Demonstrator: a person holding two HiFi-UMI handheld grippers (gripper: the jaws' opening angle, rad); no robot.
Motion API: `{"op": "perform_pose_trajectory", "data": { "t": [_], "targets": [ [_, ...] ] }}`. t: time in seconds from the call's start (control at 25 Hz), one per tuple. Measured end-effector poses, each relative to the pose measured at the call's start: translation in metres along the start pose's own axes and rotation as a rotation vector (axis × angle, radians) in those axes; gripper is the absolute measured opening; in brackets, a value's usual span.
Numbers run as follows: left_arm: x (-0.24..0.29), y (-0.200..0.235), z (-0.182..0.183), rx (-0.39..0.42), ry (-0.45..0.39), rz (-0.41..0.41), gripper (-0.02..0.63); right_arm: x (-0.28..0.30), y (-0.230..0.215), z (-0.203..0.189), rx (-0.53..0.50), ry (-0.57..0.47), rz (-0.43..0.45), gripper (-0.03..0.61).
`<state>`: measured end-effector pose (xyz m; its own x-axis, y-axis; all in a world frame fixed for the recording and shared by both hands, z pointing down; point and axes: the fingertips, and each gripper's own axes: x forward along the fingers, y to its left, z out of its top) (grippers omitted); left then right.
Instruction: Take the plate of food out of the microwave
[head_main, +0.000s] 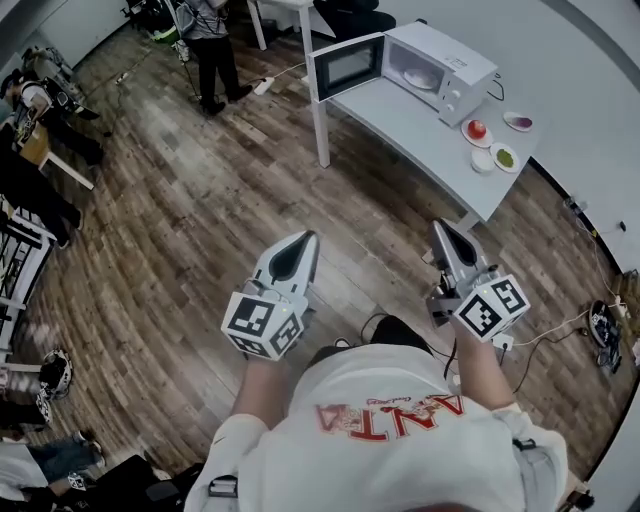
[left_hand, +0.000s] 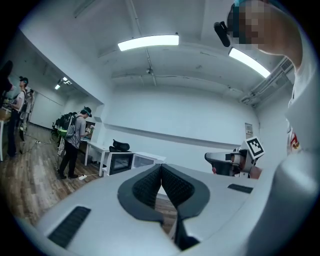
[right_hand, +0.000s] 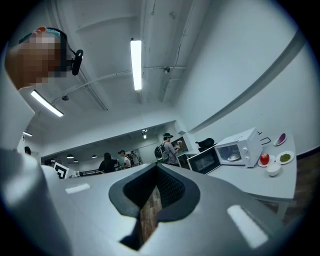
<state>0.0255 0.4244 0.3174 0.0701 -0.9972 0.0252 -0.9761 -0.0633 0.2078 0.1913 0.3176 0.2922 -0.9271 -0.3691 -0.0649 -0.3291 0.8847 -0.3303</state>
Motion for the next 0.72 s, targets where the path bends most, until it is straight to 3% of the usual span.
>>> {"op": "perform_pose_trajectory", "data": {
  "t": [0.4,0.72],
  "targets": [
    [0.015,0.041,0.007,-0.011,-0.015,0.048,0.009,0.058,-0.006,-0.003,0.001,0.02,0.066,-0.002],
    [0.077,0.061,0.017,0.023,0.0,0.039,0.009,0.104,-0.056,0.014,0.016,0.013,0.07,-0.002]
  ]
}}
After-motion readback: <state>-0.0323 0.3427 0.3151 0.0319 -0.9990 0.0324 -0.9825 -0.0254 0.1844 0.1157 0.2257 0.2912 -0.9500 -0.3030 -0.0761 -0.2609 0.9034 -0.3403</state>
